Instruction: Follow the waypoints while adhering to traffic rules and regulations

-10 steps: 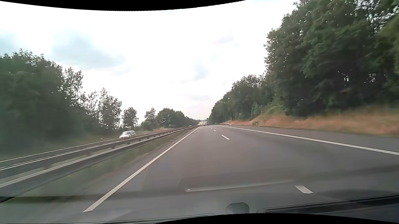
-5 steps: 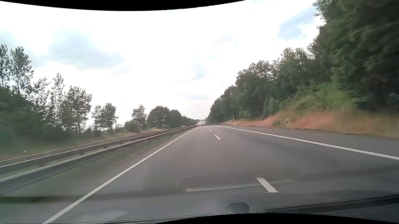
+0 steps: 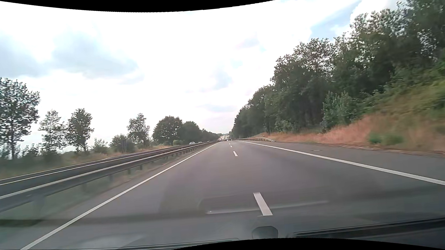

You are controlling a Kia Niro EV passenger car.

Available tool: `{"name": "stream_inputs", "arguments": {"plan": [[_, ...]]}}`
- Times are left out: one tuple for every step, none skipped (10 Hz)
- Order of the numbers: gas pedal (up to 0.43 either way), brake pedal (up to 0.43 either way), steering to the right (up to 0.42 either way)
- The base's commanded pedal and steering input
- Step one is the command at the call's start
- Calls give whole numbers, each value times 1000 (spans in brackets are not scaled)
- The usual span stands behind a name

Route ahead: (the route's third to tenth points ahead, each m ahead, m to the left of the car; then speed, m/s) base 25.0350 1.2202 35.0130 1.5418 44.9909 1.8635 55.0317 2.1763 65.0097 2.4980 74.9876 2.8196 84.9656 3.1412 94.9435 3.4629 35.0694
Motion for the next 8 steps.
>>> {"name": "stream_inputs", "arguments": {"plan": [[398,0,-5],[398,0,-5],[398,0,-5],[398,0,-6],[398,0,-7],[398,0,-8],[398,0,-8],[398,0,-8]]}}
